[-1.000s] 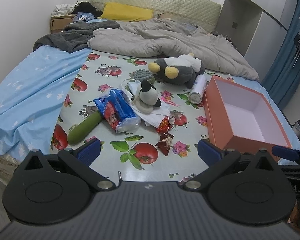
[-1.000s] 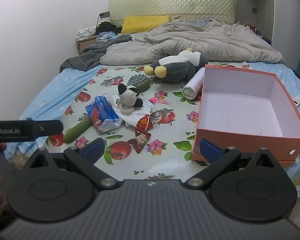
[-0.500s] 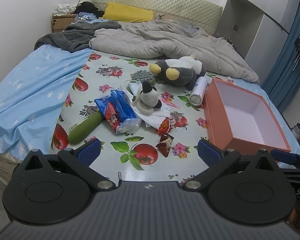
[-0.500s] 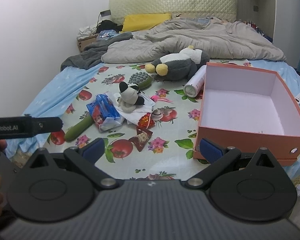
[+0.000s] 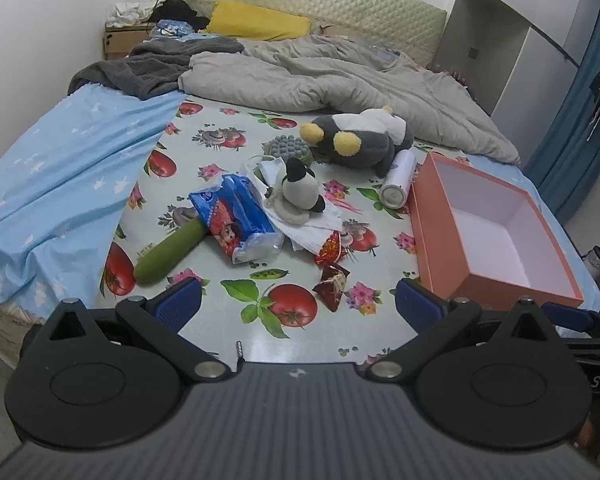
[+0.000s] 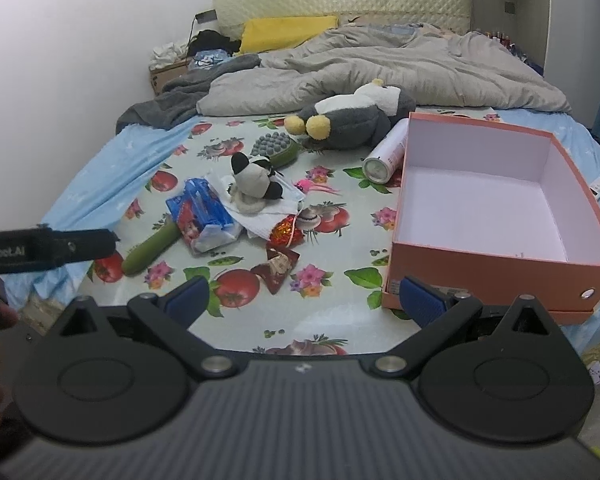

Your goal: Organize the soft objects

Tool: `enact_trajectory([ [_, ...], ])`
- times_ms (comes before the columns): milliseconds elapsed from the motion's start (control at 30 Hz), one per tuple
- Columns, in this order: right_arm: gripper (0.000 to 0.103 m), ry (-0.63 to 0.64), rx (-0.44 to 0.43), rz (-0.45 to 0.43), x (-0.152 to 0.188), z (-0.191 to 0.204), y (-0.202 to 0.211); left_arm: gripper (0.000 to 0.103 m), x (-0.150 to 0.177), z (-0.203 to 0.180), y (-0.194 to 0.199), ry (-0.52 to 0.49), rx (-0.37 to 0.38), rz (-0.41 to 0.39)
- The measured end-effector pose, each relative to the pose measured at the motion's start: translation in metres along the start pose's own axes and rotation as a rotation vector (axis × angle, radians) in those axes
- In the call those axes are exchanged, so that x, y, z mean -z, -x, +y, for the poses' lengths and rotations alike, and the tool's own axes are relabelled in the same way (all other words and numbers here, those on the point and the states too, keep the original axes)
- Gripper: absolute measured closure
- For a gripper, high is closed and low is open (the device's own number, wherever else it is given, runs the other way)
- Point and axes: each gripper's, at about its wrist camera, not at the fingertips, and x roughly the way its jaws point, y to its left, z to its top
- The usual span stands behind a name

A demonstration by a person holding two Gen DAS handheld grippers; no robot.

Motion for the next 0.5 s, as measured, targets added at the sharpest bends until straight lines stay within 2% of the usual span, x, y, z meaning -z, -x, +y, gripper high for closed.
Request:
enact_trajectory([
  [133,0.000,0.002,-0.011,0.008,0.000,0.001,-0.002,0.000,-0.001,0.002,-0.002,0.008,0.009,-0.001],
  [300,0.000,0.009,0.021,-0.015,-0.004,0.004,-0.004,0.000,-0.005,0.008,-0.012,0.028,0.014,0.015],
  [500,0.005,0.003,-0.029,0.024,-0.007,0.005,-0.021,0.000,-0.009,0.017,-0.036,0.064,0.012,0.045],
])
